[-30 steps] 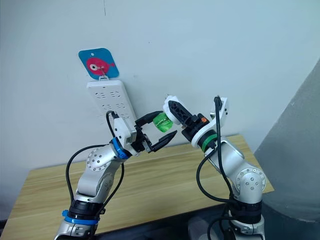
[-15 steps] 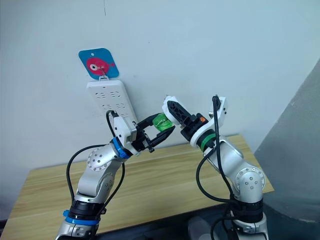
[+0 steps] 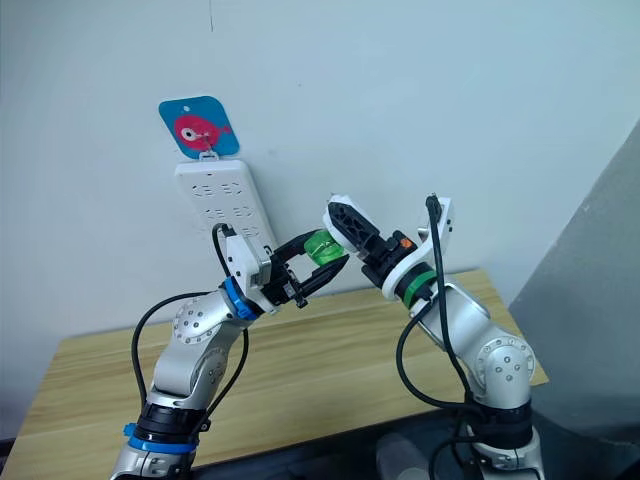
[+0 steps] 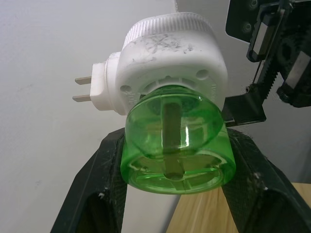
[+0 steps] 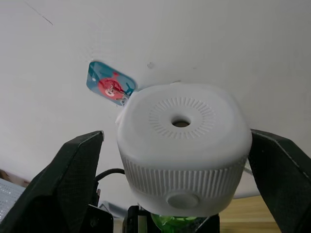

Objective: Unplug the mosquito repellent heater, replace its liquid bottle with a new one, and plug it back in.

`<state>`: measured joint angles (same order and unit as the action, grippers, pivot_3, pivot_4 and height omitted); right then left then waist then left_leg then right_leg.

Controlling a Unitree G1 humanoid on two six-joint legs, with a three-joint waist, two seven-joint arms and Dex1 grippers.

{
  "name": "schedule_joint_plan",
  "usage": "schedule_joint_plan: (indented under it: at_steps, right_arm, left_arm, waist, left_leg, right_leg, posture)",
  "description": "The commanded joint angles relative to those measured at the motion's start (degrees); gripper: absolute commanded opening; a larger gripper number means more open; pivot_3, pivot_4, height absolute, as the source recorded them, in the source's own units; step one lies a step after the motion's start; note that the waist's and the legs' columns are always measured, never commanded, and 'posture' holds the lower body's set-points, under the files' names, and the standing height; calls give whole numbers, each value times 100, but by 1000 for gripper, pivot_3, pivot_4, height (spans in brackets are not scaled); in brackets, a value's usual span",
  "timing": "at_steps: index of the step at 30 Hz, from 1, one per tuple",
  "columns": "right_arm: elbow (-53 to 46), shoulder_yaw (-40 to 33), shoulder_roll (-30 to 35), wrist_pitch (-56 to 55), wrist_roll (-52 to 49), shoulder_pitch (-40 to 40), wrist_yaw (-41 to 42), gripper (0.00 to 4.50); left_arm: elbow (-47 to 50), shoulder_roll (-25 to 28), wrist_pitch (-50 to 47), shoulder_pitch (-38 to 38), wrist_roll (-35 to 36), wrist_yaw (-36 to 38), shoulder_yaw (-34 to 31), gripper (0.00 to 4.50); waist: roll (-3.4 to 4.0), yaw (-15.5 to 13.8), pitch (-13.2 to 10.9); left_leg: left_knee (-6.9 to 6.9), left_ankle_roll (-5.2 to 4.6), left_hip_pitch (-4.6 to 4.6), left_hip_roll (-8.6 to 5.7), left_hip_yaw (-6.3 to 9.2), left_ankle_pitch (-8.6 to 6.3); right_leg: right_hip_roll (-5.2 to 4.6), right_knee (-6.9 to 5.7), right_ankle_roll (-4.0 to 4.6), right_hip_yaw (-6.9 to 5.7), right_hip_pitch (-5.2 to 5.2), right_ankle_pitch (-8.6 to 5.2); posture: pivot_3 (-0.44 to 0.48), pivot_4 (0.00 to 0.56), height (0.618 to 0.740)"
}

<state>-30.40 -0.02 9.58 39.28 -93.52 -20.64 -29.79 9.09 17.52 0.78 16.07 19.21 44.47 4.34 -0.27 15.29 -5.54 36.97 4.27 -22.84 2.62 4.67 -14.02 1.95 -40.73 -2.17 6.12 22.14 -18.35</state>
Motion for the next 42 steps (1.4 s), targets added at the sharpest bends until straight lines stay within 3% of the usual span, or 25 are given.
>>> schedule_joint_plan:
  at_steps: [1,6,10,16,21,27,42]
  right_arm:
    - [-316,-235,544,140,-645,151,333,4500]
    - [-233,-683,2312,884,-1767,590,1358,4500]
    - [20,-1051,3556,1583,-1948,977,2655,4500]
    - [361,-1001,4592,2099,-1948,1099,3660,4500]
    - [624,-268,4658,2167,-1940,656,3441,4500]
    - [885,411,4341,2200,-1948,90,3304,4500]
    - [983,1072,3595,2191,-1948,-398,3086,4500]
  left_arm:
    - [104,131,175,47,106,173,-101,2238]
    - [-53,533,455,12,178,883,-88,2238]
    - [-251,896,511,-59,285,1433,-99,2238]
    - [-446,1339,1255,-218,224,2388,-12,2238]
    - [-405,1422,1805,-412,155,2755,77,2238]
    - [-291,1425,2017,-551,83,2701,141,2238]
    - [-99,1442,2026,-618,2,2477,205,2238]
  waist:
    - [0,-8,0]
    - [-2,-71,-3]
    - [-7,-89,-6]
    - [-20,-96,-15]
    - [-29,-100,-28]
    - [-35,-145,-57]
    - [-23,-419,-105]
  left_leg:
    - [-1,0,0,0,1,0]
    - [-1,-1,1,-1,-3,0]
    - [-3,-2,7,1,-12,-1]
    - [-3,-7,11,6,-31,3]
    - [-6,-7,9,9,-39,2]
    - [-6,-7,-4,8,-41,2]
    - [-15,-9,-10,11,-39,1]
  right_leg:
    - [0,0,0,0,0,0]
    - [0,2,1,2,0,-1]
    - [5,5,0,12,-2,-2]
    - [46,9,-3,87,-4,-4]
    - [52,25,-4,105,-4,-4]
    - [54,48,-9,116,-4,-2]
    - [54,73,-10,112,-4,-1]
  posture:
    - [-252,43,740]
    - [-252,50,740]
    - [-245,60,740]
    - [-235,73,740]
    - [-228,80,740]
    - [-204,94,740]
    - [-177,103,740]
